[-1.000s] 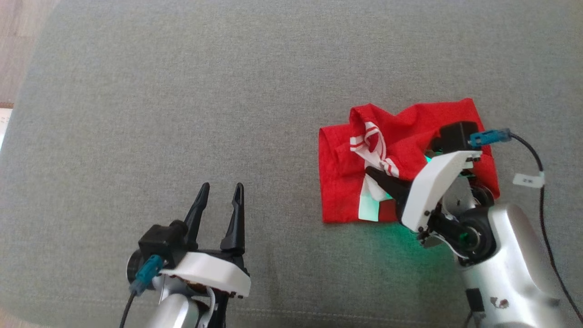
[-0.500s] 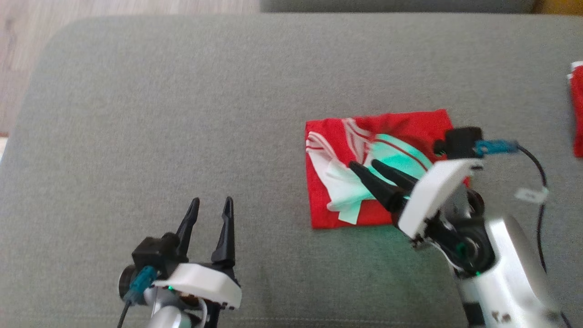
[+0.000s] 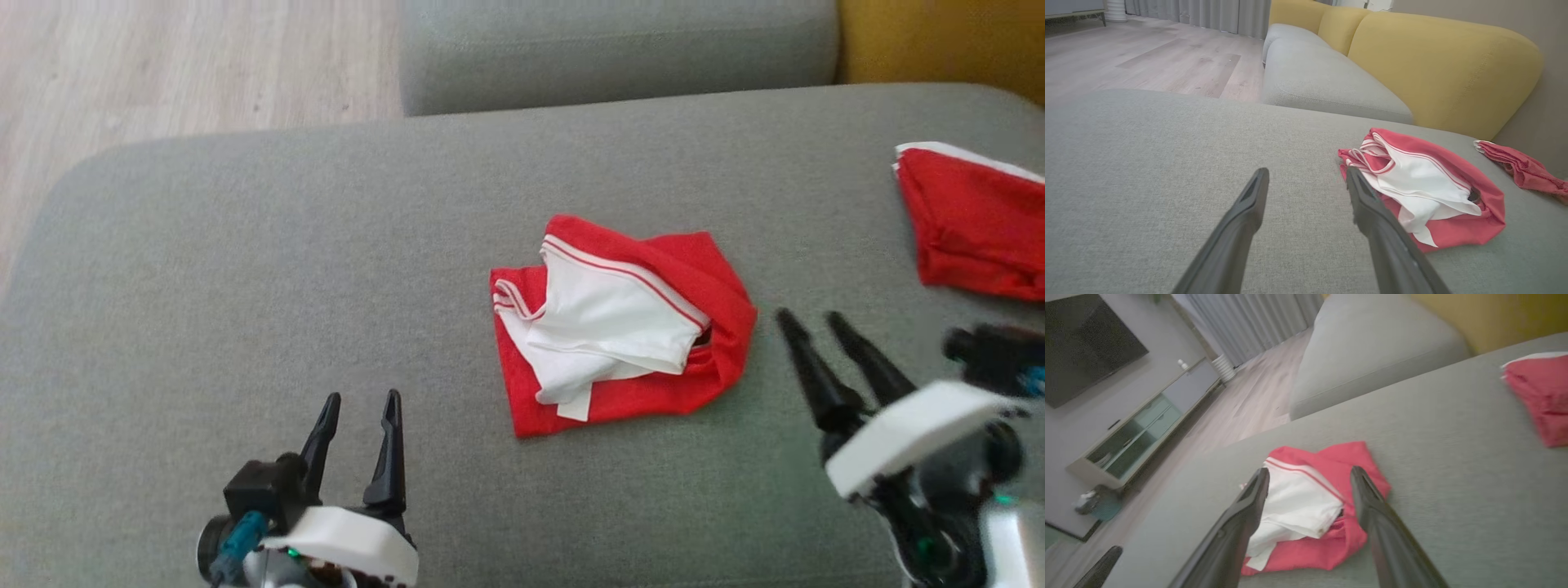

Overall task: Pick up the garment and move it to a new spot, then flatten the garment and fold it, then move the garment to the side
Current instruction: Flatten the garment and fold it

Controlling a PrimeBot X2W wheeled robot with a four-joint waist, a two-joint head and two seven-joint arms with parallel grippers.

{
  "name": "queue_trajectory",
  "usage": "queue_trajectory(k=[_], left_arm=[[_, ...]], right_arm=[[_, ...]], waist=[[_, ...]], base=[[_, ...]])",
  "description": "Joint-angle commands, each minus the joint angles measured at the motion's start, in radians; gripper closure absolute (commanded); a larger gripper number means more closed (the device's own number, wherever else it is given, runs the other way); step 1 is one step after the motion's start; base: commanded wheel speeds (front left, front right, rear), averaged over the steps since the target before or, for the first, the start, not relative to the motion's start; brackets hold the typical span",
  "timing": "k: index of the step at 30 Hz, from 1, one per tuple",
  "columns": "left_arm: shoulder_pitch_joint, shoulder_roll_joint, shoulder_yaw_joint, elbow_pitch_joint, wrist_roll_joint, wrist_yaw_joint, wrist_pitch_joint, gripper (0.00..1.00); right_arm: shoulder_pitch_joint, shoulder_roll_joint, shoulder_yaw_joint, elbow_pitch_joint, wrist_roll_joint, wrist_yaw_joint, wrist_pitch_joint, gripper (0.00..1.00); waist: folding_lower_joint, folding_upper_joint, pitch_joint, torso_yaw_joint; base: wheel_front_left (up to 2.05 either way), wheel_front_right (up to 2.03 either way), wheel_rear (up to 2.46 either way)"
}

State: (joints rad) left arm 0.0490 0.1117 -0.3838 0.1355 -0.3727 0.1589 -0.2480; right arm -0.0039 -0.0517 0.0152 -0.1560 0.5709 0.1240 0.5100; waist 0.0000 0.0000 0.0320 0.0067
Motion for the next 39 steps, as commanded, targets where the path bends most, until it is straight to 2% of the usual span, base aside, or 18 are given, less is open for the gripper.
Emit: queue_trajectory(k=[1, 7, 8, 9, 10, 11, 12, 13, 14, 19, 26, 29, 34, 39], left_arm=[[-0.019, 0.008, 0.028, -0.033, -0.003, 0.009, -0.004, 0.0], [-0.005, 0.009, 0.023, -0.037, -0.007, 0.012, -0.003, 0.0], [-0.003, 0.01, 0.024, -0.038, -0.006, 0.014, -0.004, 0.0], [0.0, 0.01, 0.025, -0.039, -0.006, 0.015, -0.004, 0.0], [0.003, 0.011, 0.025, -0.041, -0.006, 0.016, -0.005, 0.0], [0.006, 0.012, 0.025, -0.044, -0.006, 0.016, -0.005, 0.0], [0.007, 0.013, 0.024, -0.047, -0.005, 0.017, -0.006, 0.0], [0.008, 0.013, 0.024, -0.05, -0.004, 0.017, -0.006, 0.0], [0.006, 0.014, 0.023, -0.054, -0.003, 0.017, -0.006, 0.0], [-0.023, 0.014, 0.013, -0.069, 0.007, 0.012, -0.006, 0.0], [-0.114, -0.004, -0.025, -0.062, 0.021, -0.017, -0.006, 0.0], [-0.15, -0.02, -0.043, -0.048, 0.02, -0.029, -0.008, 0.0], [-0.185, -0.042, -0.069, -0.022, 0.013, -0.04, -0.012, 0.0], [-0.197, -0.053, -0.079, -0.008, 0.007, -0.041, -0.013, 0.0]], right_arm=[[-0.01, 0.001, -0.009, -0.041, -0.039, 0.007, -0.046, 0.0], [0.05, 0.001, -0.116, 0.035, -0.14, 0.007, -0.21, 0.0], [0.055, 0.001, -0.125, 0.053, -0.153, 0.007, -0.229, 0.04], [0.058, 0.001, -0.132, 0.072, -0.164, 0.007, -0.245, 0.13], [0.058, 0.001, -0.139, 0.09, -0.175, 0.007, -0.258, 0.29], [0.054, 0.001, -0.142, 0.106, -0.187, 0.007, -0.268, 0.53], [0.048, 0.001, -0.144, 0.119, -0.193, 0.007, -0.276, 0.71], [0.037, 0.001, -0.144, 0.131, -0.198, 0.007, -0.28, 0.93], [0.023, 0.001, -0.141, 0.141, -0.209, 0.007, -0.278, 1.0], [-0.131, -0.01, -0.102, 0.2, -0.211, 0.007, -0.21, 1.0], [-0.438, -0.115, 0.028, 0.36, -0.207, 0.007, -0.07, 1.0], [-0.537, -0.151, 0.069, 0.447, -0.162, 0.007, 0.005, 1.0], [-0.632, -0.21, 0.12, 0.563, -0.098, 0.007, 0.132, 1.0], [-0.679, -0.244, 0.122, 0.627, -0.056, 0.007, 0.185, 1.0]], waist=[[0.0, 0.0, -0.018, -0.013], [0.0, 0.0, -0.034, -0.009], [0.0, 0.0, -0.035, -0.007], [0.0, 0.0, -0.036, -0.004], [0.0, 0.0, -0.035, -0.002], [0.0, 0.0, -0.034, 0.001], [0.0, 0.0, -0.03, 0.005], [0.0, 0.0, -0.024, 0.008], [0.0, 0.0, -0.016, 0.012], [0.0, 0.0, 0.062, 0.038], [0.0, 0.0, 0.209, 0.125], [0.0, 0.0, 0.258, 0.171], [0.0, 0.0, 0.299, 0.231], [0.0, 0.0, 0.308, 0.264]], base=[[0.0, 0.0, 0.0], [0.0, 0.0, 0.0], [0.0, 0.0, 0.0], [0.0, 0.0, 0.0], [0.0, 0.0, 0.0], [0.0, 0.0, 0.0], [0.0, 0.0, 0.0], [0.0, 0.0, 0.0], [0.0, 0.0, 0.0], [0.0, 0.0, 0.0], [0.0, 0.0, 0.0], [0.0, 0.0, 0.0], [0.0, 0.0, 0.0], [0.0, 0.0, 0.0]])
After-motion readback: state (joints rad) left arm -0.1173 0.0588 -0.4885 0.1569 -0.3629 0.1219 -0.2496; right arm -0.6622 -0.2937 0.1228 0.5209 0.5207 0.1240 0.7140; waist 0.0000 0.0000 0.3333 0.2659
